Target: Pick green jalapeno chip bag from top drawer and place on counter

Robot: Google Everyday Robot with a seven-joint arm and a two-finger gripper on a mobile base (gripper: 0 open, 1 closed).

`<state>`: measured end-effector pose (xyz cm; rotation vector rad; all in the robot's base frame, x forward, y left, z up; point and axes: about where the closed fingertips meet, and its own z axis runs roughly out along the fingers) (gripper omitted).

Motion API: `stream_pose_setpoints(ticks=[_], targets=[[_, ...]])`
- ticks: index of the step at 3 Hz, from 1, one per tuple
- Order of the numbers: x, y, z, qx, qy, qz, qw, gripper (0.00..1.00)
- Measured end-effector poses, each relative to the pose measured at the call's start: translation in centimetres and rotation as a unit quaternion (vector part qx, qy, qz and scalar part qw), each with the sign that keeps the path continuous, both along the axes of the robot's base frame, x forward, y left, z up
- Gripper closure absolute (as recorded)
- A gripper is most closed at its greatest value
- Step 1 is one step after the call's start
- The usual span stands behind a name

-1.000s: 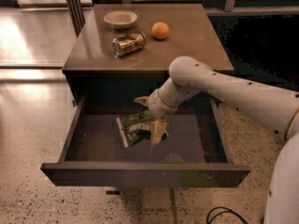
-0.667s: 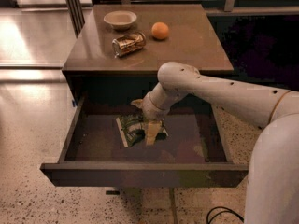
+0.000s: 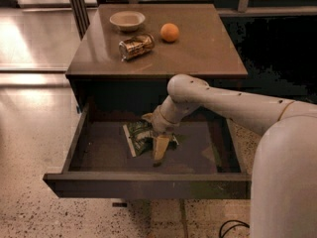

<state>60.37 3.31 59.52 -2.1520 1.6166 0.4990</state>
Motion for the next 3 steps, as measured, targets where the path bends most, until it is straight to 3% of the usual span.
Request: stream_pose_setpoints(ticks=[1, 3], targets=[[-0.19, 0.05, -0.31, 0.004, 0.007, -0.002, 1.0000, 0.18], [-0.19, 0.06, -0.32, 0.004, 0.007, -0.002, 1.0000, 0.64]])
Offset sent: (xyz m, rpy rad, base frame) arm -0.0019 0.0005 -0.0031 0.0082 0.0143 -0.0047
